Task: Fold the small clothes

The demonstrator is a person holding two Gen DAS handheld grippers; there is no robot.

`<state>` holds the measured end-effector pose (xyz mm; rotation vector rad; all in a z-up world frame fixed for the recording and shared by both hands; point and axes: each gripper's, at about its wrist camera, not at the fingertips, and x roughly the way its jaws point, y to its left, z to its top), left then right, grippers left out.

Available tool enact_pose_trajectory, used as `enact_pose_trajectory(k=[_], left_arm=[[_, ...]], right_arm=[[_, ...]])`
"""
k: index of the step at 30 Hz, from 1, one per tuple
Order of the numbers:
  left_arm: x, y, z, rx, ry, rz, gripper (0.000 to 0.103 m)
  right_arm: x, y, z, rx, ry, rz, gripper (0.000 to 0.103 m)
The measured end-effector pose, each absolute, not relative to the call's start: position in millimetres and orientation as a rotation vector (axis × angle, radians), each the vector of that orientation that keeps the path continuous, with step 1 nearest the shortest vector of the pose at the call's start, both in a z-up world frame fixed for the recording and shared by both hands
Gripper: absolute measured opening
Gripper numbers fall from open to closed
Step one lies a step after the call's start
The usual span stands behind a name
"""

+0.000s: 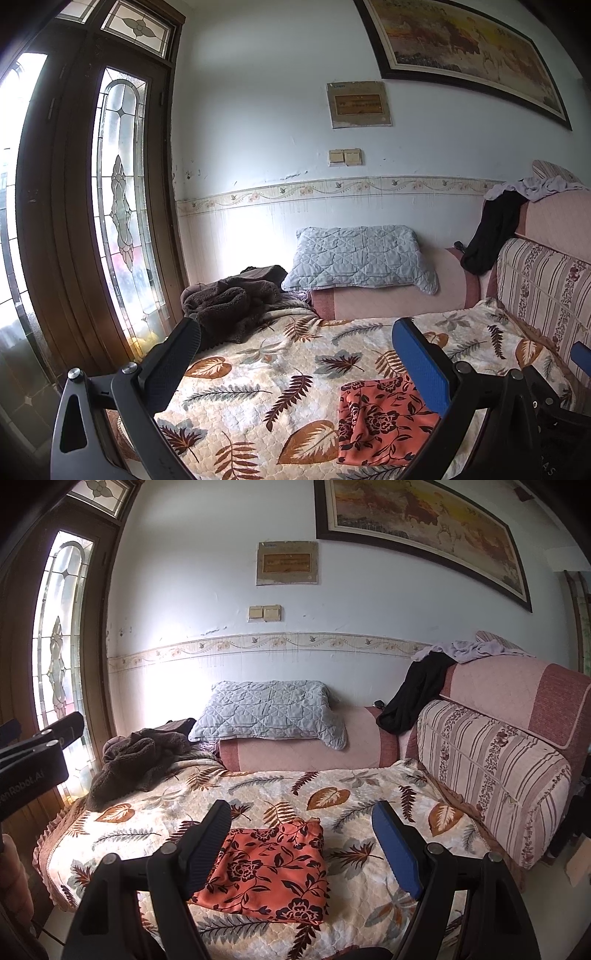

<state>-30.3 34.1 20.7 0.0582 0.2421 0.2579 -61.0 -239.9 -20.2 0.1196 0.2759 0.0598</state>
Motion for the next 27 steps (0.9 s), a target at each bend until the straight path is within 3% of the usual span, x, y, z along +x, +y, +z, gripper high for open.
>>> enact_pose_trajectory(k=[27], left_arm=[[17, 58, 7, 0.034, 0.292, 0.253, 0.103]], right_arm=[[-10, -197, -19, 0.018, 0.277, 0.075, 0.081]])
